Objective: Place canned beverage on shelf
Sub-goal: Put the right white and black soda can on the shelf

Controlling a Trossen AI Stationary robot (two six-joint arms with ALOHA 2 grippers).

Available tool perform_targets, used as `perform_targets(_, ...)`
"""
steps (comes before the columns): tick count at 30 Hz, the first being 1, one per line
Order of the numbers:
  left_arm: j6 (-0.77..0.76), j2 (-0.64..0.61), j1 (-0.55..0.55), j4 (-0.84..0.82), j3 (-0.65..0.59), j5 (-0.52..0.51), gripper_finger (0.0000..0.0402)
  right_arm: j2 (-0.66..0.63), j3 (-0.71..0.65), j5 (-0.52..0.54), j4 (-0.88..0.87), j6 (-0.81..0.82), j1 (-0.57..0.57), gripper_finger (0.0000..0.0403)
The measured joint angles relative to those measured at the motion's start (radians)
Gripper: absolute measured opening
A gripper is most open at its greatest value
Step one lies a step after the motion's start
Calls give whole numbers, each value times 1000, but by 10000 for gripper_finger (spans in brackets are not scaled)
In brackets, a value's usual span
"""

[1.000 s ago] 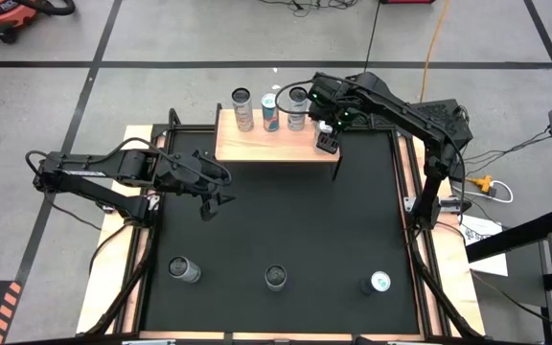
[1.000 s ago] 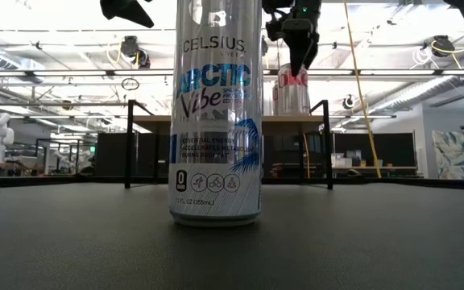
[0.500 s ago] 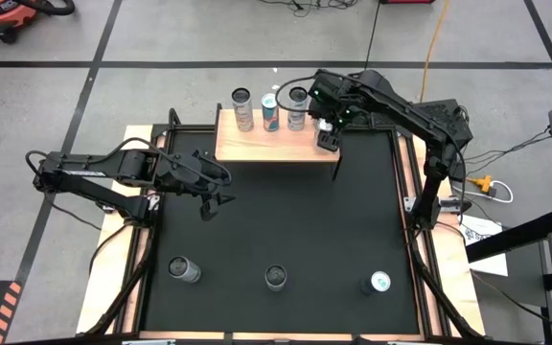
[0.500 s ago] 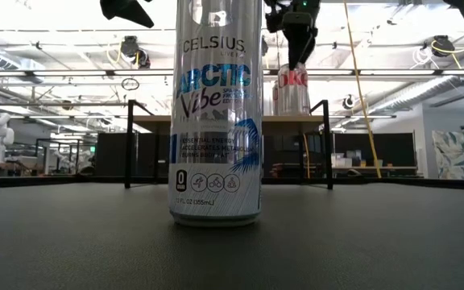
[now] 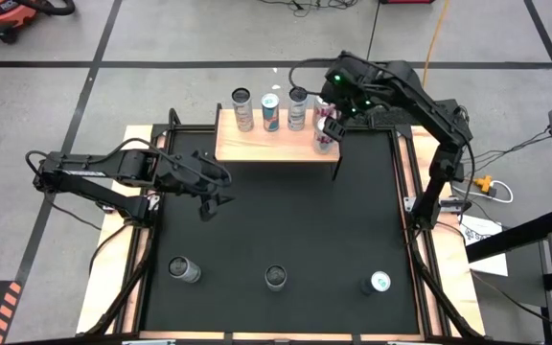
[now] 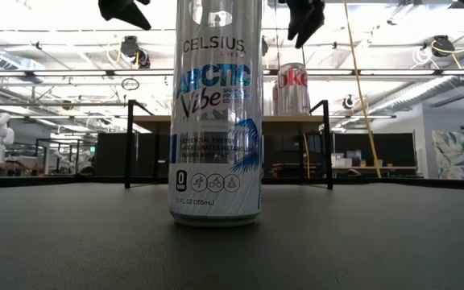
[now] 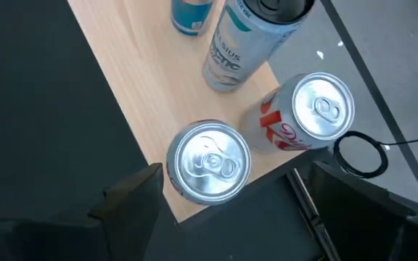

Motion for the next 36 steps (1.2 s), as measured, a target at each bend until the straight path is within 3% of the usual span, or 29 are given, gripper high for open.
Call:
perform_targets(12, 1, 0, 0, -26, 0, 0, 316, -23, -1, 0, 37, 52, 13, 324)
perform_targets(25, 46, 0, 0, 77, 0, -5, 316, -24, -1, -9, 144, 143, 17, 324)
perform_targets(32, 136, 0, 0, 76, 0, -7, 316, -24, -1, -175, 149, 155, 28, 327)
perform_targets(36, 139, 0, 0, 73, 0, -7, 316, -24, -1, -184, 156, 128, 55, 338)
